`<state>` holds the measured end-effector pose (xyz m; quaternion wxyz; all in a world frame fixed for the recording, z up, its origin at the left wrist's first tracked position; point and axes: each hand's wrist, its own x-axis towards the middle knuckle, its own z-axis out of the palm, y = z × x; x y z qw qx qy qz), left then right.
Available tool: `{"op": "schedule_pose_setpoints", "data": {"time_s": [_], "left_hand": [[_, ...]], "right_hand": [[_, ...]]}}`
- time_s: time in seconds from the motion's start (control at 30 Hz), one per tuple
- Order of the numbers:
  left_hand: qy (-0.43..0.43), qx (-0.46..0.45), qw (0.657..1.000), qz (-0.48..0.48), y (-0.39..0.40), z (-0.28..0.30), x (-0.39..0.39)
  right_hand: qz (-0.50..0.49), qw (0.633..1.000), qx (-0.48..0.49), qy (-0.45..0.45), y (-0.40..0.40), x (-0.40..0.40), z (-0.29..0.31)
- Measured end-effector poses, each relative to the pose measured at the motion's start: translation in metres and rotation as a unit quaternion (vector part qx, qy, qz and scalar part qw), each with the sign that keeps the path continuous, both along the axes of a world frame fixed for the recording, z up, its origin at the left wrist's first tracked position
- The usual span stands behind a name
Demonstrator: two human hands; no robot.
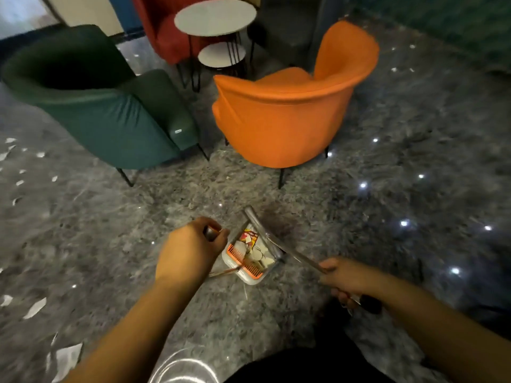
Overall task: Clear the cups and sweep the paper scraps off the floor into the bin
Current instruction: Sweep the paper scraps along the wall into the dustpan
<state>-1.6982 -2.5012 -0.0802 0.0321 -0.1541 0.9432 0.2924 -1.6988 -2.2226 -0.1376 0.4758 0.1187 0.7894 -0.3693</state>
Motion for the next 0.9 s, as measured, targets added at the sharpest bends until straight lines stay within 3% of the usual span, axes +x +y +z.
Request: {"op": "schedule_pose_setpoints", "data": {"time_s": [0.13, 0.53, 0.9], "left_hand": [[0.001, -0.002, 0.998, -0.067, 0.071, 0.0, -0.055], [0.019, 0.019, 0.982, -0.187, 0.303, 0.004, -0.217], [0.052, 0.028, 0.96, -0.272, 0.458, 0.012, -0.335]], "right_hand": [[-0.098, 0.995, -0.005, -0.002, 0.063, -0.017, 0.011], [-0.117, 0.992, 0.048, 0.008, 0.272, -0.122, 0.029], [-0.248, 0.967, 0.045, 0.032, 0.403, -0.214, 0.025]]}}
